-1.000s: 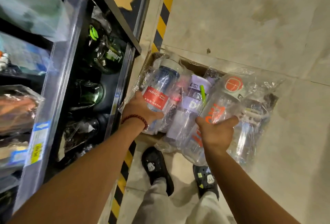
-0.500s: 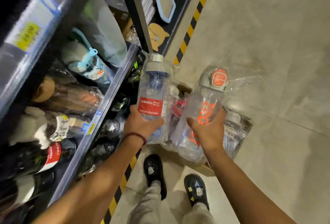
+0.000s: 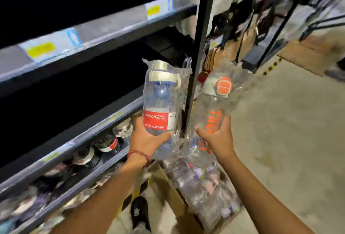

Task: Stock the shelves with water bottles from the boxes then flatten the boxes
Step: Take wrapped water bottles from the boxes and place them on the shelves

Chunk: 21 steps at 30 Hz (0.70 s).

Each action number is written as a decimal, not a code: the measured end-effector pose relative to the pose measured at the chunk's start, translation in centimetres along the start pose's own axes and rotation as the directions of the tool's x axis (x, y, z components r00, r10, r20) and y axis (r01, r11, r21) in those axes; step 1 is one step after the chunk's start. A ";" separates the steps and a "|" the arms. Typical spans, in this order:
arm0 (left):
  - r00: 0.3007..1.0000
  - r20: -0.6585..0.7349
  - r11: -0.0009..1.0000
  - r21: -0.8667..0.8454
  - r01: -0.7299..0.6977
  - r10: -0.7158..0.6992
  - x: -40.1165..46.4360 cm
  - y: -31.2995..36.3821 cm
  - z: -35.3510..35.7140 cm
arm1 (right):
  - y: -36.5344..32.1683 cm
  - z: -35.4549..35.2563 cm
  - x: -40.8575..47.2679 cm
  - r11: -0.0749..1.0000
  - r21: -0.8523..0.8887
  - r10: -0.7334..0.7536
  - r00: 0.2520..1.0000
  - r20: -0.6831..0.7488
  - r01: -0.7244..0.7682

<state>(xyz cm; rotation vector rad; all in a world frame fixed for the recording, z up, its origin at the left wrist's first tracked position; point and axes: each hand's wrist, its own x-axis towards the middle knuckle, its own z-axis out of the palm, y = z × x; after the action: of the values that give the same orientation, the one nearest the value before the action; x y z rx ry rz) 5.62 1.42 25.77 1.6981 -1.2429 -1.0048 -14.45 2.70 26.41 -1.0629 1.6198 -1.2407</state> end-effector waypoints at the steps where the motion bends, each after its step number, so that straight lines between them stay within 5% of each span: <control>1: 0.999 -0.045 1.000 -0.018 -0.015 0.014 -0.8 0.6 -1.4 | -1.5 0.6 -0.5 1.000 0.007 -0.023 0.999 0.047 0.023; 9: 0.941 -0.339 0.989 -0.137 -0.062 0.012 -6.8 2.0 -14.2 | -9.4 9.0 -6.6 0.987 0.112 -0.151 0.904 0.400 0.115; 21: 0.748 -0.664 0.986 -0.137 -0.093 -0.022 -17.0 -3.9 -35.6 | -14.1 27.4 -21.2 0.972 0.155 -0.236 0.678 0.697 0.179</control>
<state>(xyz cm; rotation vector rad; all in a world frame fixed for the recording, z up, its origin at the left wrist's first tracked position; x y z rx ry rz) 36.01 23.64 38.07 1.6740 -0.6890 -0.3788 19.91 12.54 37.55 -1.4794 0.8530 -0.8366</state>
